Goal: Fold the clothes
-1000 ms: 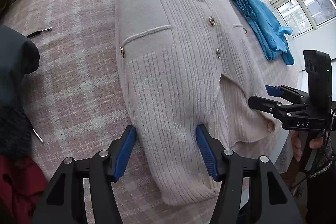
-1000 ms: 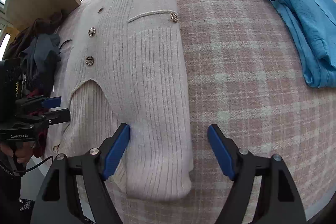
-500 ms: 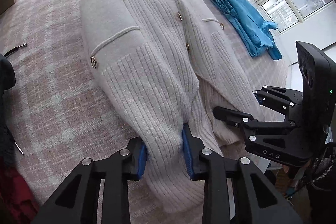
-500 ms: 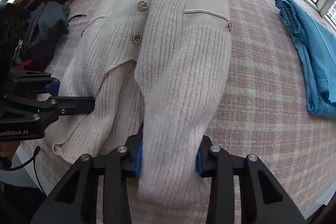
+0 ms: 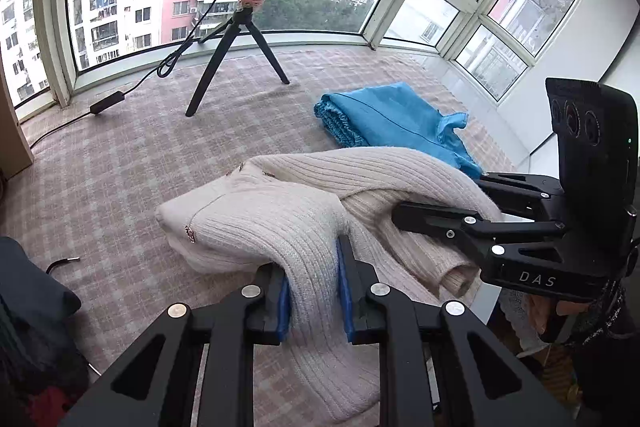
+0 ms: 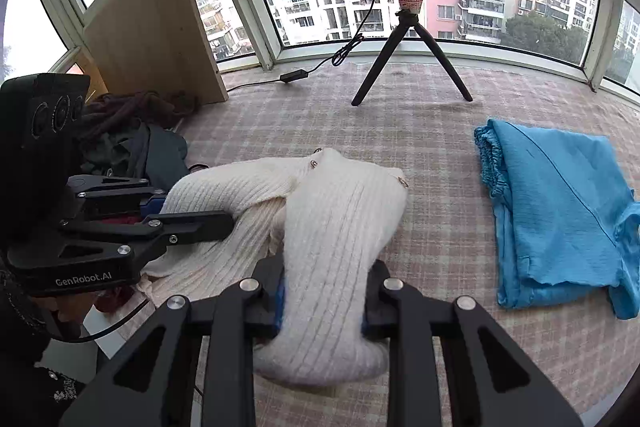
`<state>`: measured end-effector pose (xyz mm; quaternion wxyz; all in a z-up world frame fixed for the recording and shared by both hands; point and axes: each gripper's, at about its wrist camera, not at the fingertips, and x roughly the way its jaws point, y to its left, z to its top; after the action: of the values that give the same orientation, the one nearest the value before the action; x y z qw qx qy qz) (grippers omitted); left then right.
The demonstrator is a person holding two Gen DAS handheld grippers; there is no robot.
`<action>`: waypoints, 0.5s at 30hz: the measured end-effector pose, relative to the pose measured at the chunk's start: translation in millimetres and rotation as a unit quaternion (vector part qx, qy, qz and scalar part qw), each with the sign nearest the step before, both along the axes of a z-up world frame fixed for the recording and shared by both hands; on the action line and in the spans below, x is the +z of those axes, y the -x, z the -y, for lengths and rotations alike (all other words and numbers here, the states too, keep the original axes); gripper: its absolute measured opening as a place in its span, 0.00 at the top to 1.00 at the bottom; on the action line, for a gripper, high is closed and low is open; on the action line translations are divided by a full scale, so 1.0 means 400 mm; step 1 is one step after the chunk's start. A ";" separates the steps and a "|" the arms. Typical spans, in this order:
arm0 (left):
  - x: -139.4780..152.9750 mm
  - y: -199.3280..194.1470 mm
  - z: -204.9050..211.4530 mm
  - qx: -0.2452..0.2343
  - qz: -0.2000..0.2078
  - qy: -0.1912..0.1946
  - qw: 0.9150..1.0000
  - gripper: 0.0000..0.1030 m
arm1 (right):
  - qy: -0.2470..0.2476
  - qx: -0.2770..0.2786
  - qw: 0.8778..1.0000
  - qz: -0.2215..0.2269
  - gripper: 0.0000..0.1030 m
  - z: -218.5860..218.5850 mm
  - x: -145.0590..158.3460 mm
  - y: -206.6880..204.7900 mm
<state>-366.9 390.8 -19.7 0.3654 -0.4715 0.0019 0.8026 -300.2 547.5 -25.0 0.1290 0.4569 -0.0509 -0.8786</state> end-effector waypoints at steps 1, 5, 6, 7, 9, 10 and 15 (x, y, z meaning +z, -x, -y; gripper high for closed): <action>0.023 0.017 -0.036 -0.004 -0.007 -0.003 1.000 0.82 | -0.004 -0.003 1.000 -0.010 0.77 -0.034 0.030 0.009; 0.105 0.087 -0.199 -0.016 -0.036 -0.016 0.999 0.83 | -0.025 -0.019 0.999 -0.037 0.77 -0.183 0.130 0.055; 0.126 0.102 -0.245 -0.021 -0.047 -0.017 0.999 0.83 | -0.034 -0.024 0.998 -0.045 0.77 -0.219 0.154 0.067; 0.146 0.116 -0.290 -0.021 -0.059 -0.018 0.998 0.83 | -0.042 -0.028 0.997 -0.052 0.77 -0.259 0.178 0.080; 0.179 0.133 -0.383 -0.025 -0.085 -0.020 0.996 0.83 | -0.053 -0.036 0.996 -0.063 0.77 -0.335 0.215 0.107; 0.190 0.138 -0.429 -0.027 -0.099 -0.019 0.995 0.83 | -0.058 -0.041 0.995 -0.065 0.77 -0.380 0.218 0.119; 0.126 0.119 -0.616 -0.052 -0.134 -0.009 0.990 0.83 | -0.085 -0.071 0.991 -0.071 0.77 -0.595 0.188 0.163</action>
<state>-414.6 637.0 30.6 0.4072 -0.3553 0.0683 0.8386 -365.5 785.4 50.2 0.0308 0.3979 0.0009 -0.9169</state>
